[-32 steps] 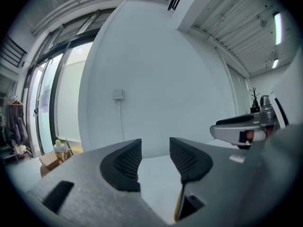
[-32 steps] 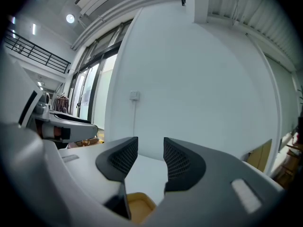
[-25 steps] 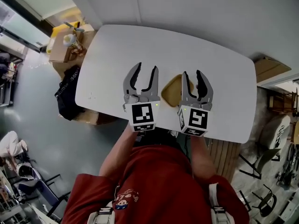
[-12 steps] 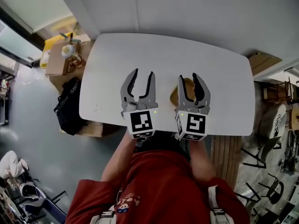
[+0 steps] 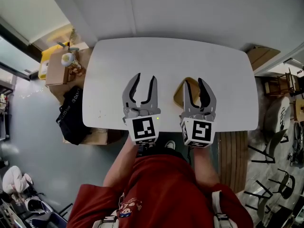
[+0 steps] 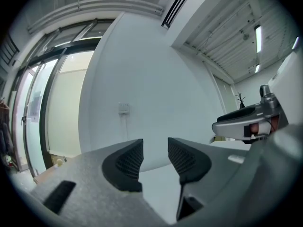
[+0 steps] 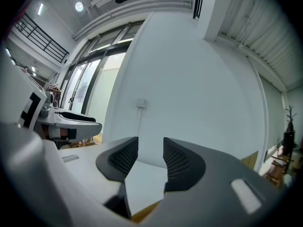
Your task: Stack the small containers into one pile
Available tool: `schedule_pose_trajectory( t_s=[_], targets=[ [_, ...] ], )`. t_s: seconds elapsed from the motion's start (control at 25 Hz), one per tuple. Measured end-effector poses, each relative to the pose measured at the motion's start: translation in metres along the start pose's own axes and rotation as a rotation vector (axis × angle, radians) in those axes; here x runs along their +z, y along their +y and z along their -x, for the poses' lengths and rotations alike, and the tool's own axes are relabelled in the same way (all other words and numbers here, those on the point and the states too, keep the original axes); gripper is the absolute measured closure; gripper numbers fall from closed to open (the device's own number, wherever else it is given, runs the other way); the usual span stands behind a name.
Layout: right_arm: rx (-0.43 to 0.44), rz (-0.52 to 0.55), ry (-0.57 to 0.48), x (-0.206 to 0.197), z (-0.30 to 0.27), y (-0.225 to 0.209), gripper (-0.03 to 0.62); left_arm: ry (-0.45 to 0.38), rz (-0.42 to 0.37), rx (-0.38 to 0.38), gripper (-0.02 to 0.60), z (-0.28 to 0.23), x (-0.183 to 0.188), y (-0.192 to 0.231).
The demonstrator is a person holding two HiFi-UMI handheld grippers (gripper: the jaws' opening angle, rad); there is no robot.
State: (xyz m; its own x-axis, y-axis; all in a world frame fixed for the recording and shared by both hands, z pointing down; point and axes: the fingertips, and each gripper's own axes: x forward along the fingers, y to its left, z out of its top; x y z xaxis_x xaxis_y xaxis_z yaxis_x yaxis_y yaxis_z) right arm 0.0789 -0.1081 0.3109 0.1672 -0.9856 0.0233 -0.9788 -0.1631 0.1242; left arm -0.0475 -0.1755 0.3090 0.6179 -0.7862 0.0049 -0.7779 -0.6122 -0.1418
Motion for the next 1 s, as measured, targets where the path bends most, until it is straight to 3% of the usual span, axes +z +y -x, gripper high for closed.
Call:
schedule_pose_trajectory(
  t_s=[0.36, 0.68, 1.0],
  targets=[
    [0.037, -0.010, -0.021, 0.003, 0.008, -0.009, 0.434, -0.017, -0.008, 0.019, 0.428, 0.008, 0.011, -0.020],
    [0.087, -0.001, -0.021, 0.005, 0.012, -0.002, 0.450, -0.061, -0.010, 0.039, 0.478, 0.012, 0.022, -0.027],
    [0.109, -0.010, -0.044, 0.007, 0.017, 0.000, 0.541, -0.100, -0.004, 0.054, 0.573, 0.015, 0.027, -0.031]
  ],
)
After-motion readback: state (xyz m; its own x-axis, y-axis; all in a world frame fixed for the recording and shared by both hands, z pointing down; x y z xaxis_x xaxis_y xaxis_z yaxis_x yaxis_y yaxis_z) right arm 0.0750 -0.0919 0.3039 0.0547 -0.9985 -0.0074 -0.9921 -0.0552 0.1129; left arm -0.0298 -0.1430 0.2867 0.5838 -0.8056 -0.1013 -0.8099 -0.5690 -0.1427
